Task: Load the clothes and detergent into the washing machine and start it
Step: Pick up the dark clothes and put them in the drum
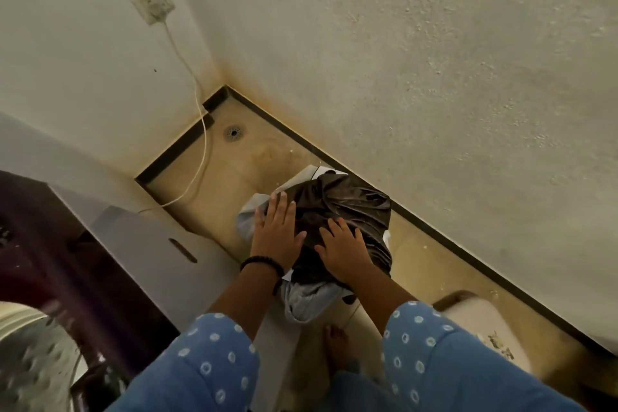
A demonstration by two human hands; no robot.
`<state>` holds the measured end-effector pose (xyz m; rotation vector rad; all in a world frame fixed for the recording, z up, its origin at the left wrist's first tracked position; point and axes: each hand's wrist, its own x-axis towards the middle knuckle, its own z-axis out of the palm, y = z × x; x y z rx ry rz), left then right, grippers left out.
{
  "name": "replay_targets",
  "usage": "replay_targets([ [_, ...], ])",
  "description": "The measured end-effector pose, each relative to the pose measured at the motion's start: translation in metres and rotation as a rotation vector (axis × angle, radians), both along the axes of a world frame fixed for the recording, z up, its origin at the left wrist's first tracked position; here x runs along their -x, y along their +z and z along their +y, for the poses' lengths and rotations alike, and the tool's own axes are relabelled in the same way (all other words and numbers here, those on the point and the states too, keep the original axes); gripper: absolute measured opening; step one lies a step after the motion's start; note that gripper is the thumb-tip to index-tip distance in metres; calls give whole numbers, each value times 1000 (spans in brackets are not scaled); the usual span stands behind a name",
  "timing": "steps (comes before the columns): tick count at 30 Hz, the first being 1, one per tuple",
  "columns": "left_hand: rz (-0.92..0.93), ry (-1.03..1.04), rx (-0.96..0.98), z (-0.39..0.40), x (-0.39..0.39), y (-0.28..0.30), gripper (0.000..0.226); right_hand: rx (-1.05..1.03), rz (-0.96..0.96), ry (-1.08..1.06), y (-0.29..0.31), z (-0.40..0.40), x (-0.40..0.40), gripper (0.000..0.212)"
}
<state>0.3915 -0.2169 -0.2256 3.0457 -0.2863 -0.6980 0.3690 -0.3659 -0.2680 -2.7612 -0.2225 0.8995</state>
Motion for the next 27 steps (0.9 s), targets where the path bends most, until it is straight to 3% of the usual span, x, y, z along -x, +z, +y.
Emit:
replay_targets([
  [17, 190, 73, 46, 62, -7, -90, 67, 152, 283, 181, -83, 47, -51, 50],
  [23, 205, 121, 54, 82, -5, -93, 67, 52, 254, 12, -89, 59, -59, 53],
  [27, 201, 162, 75, 84, -11, -82, 66, -120, 124, -193, -80, 63, -63, 38],
])
